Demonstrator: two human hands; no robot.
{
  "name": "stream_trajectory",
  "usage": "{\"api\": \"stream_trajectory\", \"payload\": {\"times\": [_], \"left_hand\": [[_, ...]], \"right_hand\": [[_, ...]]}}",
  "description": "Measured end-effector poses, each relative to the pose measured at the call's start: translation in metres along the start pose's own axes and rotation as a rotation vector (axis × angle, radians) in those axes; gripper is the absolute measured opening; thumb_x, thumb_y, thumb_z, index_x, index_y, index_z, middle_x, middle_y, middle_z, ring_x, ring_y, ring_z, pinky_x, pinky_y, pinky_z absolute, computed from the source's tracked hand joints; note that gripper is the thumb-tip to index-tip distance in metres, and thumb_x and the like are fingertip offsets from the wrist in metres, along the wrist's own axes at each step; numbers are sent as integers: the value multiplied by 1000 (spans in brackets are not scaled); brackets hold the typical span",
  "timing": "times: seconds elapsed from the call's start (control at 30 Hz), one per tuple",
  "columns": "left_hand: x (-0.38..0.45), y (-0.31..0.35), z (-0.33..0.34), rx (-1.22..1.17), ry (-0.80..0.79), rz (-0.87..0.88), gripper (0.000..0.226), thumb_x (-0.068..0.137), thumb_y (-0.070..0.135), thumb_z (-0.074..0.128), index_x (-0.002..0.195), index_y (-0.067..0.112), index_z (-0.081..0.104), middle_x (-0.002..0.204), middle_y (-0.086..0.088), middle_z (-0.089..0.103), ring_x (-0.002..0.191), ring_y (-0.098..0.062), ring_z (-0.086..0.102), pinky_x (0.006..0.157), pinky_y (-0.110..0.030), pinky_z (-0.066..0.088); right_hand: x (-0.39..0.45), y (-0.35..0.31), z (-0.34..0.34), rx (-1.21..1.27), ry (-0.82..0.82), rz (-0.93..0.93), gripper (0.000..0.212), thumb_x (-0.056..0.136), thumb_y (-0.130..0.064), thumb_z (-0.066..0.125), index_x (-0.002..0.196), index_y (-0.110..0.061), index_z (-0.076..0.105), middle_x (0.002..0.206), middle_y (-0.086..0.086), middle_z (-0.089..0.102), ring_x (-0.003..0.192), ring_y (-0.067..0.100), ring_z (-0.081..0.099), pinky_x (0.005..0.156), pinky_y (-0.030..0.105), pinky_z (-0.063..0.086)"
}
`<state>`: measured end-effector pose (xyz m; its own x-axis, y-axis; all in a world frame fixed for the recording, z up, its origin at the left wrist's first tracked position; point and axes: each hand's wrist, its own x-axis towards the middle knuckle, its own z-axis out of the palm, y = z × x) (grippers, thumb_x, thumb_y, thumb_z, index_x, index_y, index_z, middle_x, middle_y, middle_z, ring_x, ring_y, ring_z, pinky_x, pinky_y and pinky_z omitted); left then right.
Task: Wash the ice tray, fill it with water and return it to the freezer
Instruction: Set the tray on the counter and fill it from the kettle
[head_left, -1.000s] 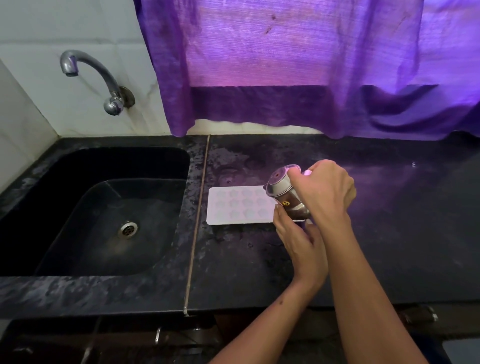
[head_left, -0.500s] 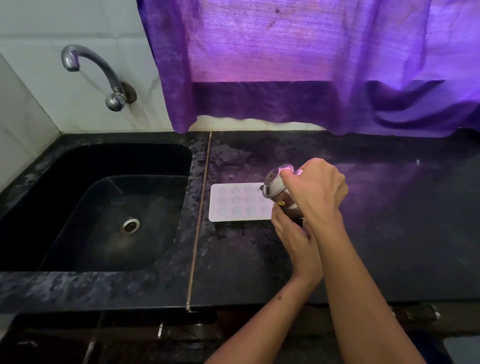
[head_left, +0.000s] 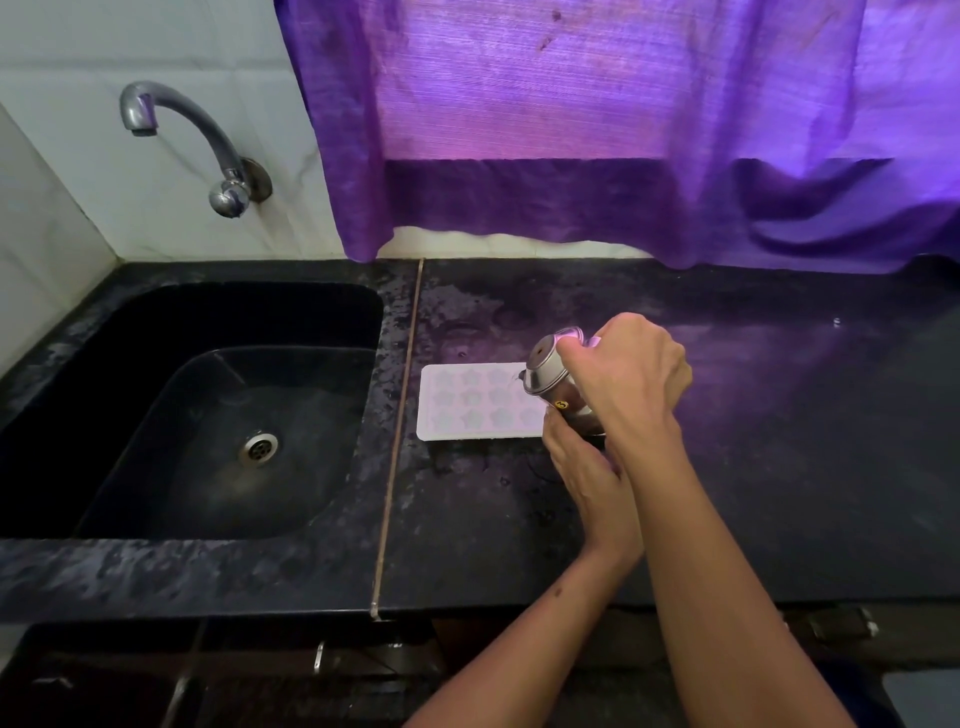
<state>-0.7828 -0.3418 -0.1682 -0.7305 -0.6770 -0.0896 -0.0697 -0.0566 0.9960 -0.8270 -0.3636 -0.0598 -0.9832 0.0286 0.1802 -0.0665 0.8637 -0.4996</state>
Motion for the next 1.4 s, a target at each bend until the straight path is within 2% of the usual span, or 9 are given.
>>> {"api": "stream_trajectory", "payload": {"times": [0.27, 0.43, 0.6, 0.8, 0.97, 1.03, 1.2, 1.3, 1.4], "left_hand": [[0, 2, 0, -38, 15, -35, 68, 76, 49, 44, 138, 21, 33, 133, -6, 46, 119, -28, 49, 99, -50, 43], [1, -4, 1, 20, 3, 11, 60, 87, 25, 55, 142, 17, 31, 137, -5, 40, 123, -23, 45, 102, -47, 40], [1, -4, 1, 20, 6, 25, 61, 88, 21, 55, 143, 17, 30, 139, -3, 38, 125, -20, 43, 103, -45, 40], [-3, 1, -3, 2, 46, 100, 80, 77, 51, 35, 148, 18, 21, 148, -4, 31, 134, -23, 36, 110, -43, 33], [1, -3, -5, 108, 82, 210, 80, 87, 22, 58, 146, 40, 8, 152, 17, 13, 138, -18, 28, 109, -46, 33], [3, -1, -8, 112, 83, 198, 80, 86, 25, 57, 143, 46, 6, 151, 18, 13, 138, -18, 28, 110, -45, 33], [2, -5, -19, 207, 100, 263, 77, 81, 36, 40, 150, 8, 16, 155, -10, 21, 141, -21, 21, 116, -24, 16], [5, 3, -17, 64, 102, 72, 79, 76, 48, 36, 148, 19, 22, 149, -3, 31, 135, -20, 33, 115, -38, 28], [7, 7, -16, 14, 82, -13, 73, 79, 41, 47, 146, 25, 23, 146, 3, 32, 130, -17, 39, 107, -44, 36]], "right_hand": [[1, 0, 1, -10, -7, -1, 28, 87, -35, 56, 74, -10, 60, 62, -2, 47, 70, 22, 52, 63, 31, 39], [1, 1, 2, -4, 1, 6, 29, 86, -35, 56, 74, -9, 62, 62, -1, 49, 69, 23, 51, 61, 30, 36], [1, 3, 2, 3, 5, 18, 31, 87, -38, 55, 76, -9, 63, 64, 0, 51, 69, 23, 52, 62, 30, 36], [3, 4, -2, 54, 3, 43, 35, 85, -42, 55, 74, -9, 64, 76, 5, 62, 71, 27, 50, 63, 30, 34], [4, -1, -2, 116, -23, 62, 33, 83, -42, 56, 76, -12, 67, 73, 3, 60, 72, 28, 50, 64, 30, 36], [2, -4, -2, 123, -33, 52, 32, 84, -42, 56, 77, -12, 68, 72, 2, 59, 72, 28, 50, 65, 29, 36], [-2, -13, 4, 89, -27, 3, 33, 84, -39, 54, 71, -10, 62, 70, 5, 58, 70, 30, 50, 62, 29, 34], [-4, -16, 5, 56, -26, -24, 33, 85, -39, 54, 69, -11, 58, 69, 5, 56, 69, 29, 50, 61, 29, 33], [-5, -17, 6, 39, -18, -47, 32, 86, -38, 54, 69, -11, 58, 69, 4, 57, 67, 27, 50, 59, 28, 30]]}}
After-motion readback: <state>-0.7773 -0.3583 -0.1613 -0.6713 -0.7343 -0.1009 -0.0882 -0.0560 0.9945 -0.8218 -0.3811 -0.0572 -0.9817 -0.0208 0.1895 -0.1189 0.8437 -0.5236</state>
